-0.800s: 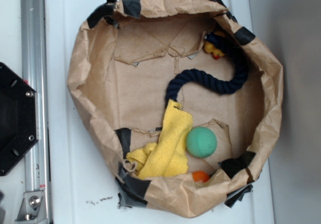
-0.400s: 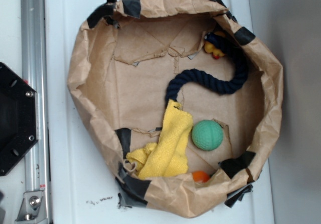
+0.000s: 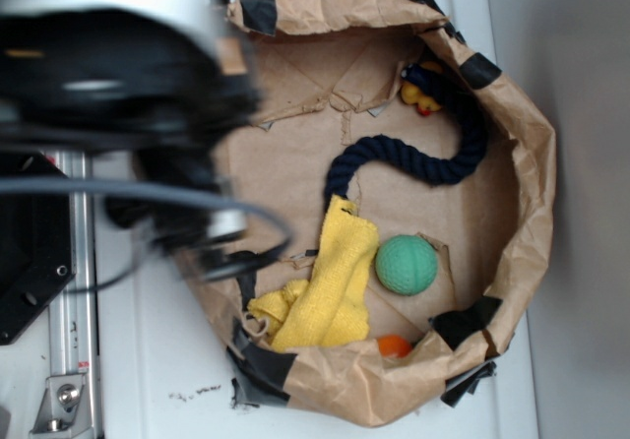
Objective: Grab the blue rope.
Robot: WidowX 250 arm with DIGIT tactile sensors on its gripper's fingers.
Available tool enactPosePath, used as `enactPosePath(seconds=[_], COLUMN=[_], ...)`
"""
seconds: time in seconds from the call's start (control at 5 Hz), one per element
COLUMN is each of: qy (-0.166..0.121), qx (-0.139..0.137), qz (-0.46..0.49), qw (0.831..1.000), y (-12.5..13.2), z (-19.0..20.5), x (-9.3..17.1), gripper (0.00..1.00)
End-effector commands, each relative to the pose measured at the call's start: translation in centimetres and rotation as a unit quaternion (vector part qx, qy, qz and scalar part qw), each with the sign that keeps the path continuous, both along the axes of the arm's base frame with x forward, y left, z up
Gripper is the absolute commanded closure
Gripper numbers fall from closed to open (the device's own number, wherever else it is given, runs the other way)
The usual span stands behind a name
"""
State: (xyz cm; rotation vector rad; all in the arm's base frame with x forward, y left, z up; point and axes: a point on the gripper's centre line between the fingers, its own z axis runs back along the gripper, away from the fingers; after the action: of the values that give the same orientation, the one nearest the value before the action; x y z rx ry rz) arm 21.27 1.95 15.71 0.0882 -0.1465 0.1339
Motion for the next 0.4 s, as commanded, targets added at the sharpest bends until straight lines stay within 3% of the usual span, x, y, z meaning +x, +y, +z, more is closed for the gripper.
enactPosePath(seconds=[0.0,0.2], qy=[-0.03,0.007], qx=[-0.007,-0.029], qz=[0.015,-0.002], qw=[0.999,1.0], y=[-0.7,-0.7], z=[-6.9,-10.8], x=[7.6,9.1], gripper=[0.0,0.0])
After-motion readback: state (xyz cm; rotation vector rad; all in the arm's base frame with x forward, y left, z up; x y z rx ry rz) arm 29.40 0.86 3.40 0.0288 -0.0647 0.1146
